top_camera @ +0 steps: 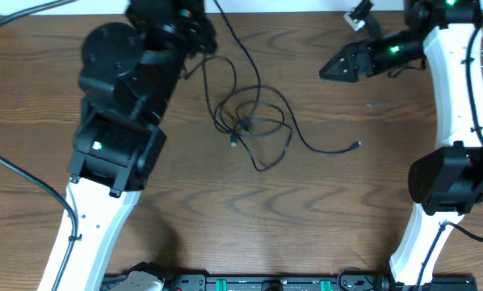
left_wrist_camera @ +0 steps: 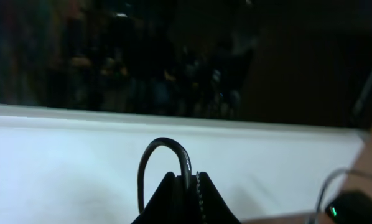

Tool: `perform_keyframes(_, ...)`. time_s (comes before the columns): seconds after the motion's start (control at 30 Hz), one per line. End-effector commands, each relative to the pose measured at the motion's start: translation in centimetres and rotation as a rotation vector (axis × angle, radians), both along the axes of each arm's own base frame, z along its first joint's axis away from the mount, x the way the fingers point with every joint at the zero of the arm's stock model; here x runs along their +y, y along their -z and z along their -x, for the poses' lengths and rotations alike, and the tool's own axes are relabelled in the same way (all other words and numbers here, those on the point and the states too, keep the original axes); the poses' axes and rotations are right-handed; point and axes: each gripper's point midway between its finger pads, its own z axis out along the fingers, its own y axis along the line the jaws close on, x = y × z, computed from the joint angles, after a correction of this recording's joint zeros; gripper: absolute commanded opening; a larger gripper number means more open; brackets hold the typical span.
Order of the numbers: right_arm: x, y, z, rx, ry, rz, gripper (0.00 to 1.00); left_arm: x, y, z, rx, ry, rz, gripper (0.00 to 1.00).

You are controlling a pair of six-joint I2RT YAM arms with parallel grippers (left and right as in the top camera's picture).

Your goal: Untangle cables

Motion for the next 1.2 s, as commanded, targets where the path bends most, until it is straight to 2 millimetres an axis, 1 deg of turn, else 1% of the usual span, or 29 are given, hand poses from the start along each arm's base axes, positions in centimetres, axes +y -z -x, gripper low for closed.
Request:
perform_keyframes(0.0, 2.5, 0.5, 0.7, -0.029, -0.084, 0.010, 0.86, 1.6, -1.0, 0.1, -0.004, -0.041, 0.105, 0.07)
perform_keyframes(0.13, 4.6, 1.5, 1.1, -0.064, -0.146, 0.095, 0.81, 1.6, -1.1, 0.2, 0.000, -0.037, 0.132, 0.07)
perform_keyframes(0.2, 5.5, 1.9, 1.1, -0.088, -0.170, 0.133, 0.80, 1.7, -1.3, 0.3, 0.007, -0.030, 0.171, 0.07)
perform_keyframes(0.33, 8.1, 2.3, 0.9, -0.127, -0.193, 0.131, 0.81, 1.8, -2.1, 1.0, -0.007, -0.017, 0.203, 0.08)
perform_keyframes(0.43, 9.6, 3.3, 0.8, -0.124, -0.195, 0.114, 0.81, 2.0, -2.7, 1.6, -0.024, -0.016, 0.209, 0.08)
perform_keyframes(0.57, 11.9, 4.7, 1.9, -0.094, -0.245, 0.032, 0.82, 2.3, -3.6, 2.5, -0.049, -0.014, 0.218, 0.07)
perform_keyframes(0.73, 14.2, 6.6, 3.4, -0.077, -0.302, 0.005, 0.81, 2.6, -4.7, 3.3, -0.085, -0.010, 0.231, 0.07)
perform_keyframes(0.83, 15.3, 7.4, 4.2, -0.075, -0.328, 0.004, 0.81, 2.6, -4.8, 3.4, -0.090, -0.009, 0.233, 0.07)
perform_keyframes(0.9, 16.1, 7.8, 4.4, -0.072, -0.330, 0.002, 0.79, 2.6, -4.8, 3.4, -0.090, -0.009, 0.233, 0.07)
perform_keyframes(0.97, 16.8, 8.2, 4.3, -0.070, -0.316, 0.002, 0.71, 2.6, -4.8, 3.4, -0.090, -0.009, 0.233, 0.07)
perform_keyframes(1.03, 17.1, 9.0, 3.8, -0.062, -0.273, 0.020, 0.67, 2.6, -4.8, 3.4, -0.090, -0.009, 0.233, 0.07)
perform_keyframes(1.07, 17.3, 9.7, 3.1, -0.053, -0.223, 0.045, 0.64, 2.6, -4.8, 3.4, -0.089, -0.010, 0.233, 0.07)
perform_keyframes(1.17, 17.5, 10.6, 2.4, -0.047, -0.171, 0.055, 0.58, 2.6, -4.7, 3.4, -0.086, -0.010, 0.231, 0.07)
